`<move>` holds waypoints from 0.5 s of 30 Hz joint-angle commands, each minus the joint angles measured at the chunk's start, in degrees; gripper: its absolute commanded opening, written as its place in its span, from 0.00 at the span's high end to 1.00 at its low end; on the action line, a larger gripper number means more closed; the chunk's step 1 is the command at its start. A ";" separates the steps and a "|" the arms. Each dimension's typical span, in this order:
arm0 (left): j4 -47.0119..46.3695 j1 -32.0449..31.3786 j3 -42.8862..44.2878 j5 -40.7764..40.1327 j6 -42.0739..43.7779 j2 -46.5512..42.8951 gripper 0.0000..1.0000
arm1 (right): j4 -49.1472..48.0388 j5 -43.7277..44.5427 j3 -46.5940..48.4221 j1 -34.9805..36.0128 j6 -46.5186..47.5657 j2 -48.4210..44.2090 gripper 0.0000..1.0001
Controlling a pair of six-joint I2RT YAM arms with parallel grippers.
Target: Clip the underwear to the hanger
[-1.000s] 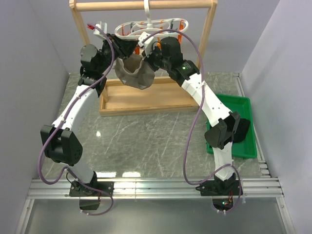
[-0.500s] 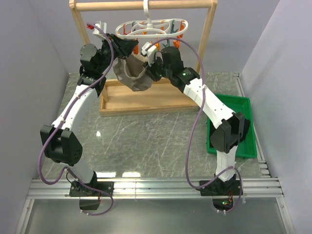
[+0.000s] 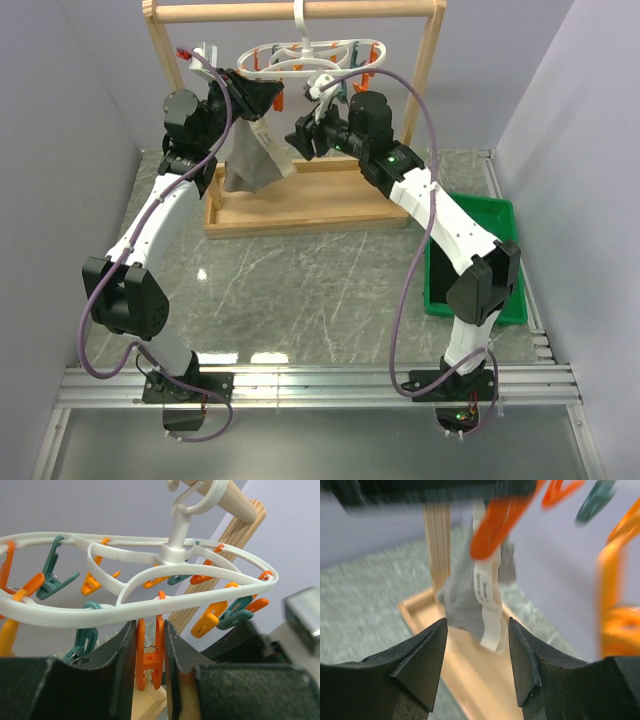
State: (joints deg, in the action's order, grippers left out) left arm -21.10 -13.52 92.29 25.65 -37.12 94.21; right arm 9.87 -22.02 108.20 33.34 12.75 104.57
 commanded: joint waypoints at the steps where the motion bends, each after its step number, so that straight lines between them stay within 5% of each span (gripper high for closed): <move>1: 4.40 0.51 0.35 2.65 -0.14 -0.96 1.00 | -8.38 -1.98 1.82 -0.12 -3.70 -2.01 0.41; 15: 3.44 0.51 -0.36 3.27 -0.76 -1.05 1.00 | -9.78 1.28 11.85 0.41 -8.97 5.81 0.41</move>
State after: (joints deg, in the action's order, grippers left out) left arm -21.15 -13.41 92.27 25.74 -37.32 94.21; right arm 2.94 -21.69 117.12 33.50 6.39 109.60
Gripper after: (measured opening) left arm 0.288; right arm 0.586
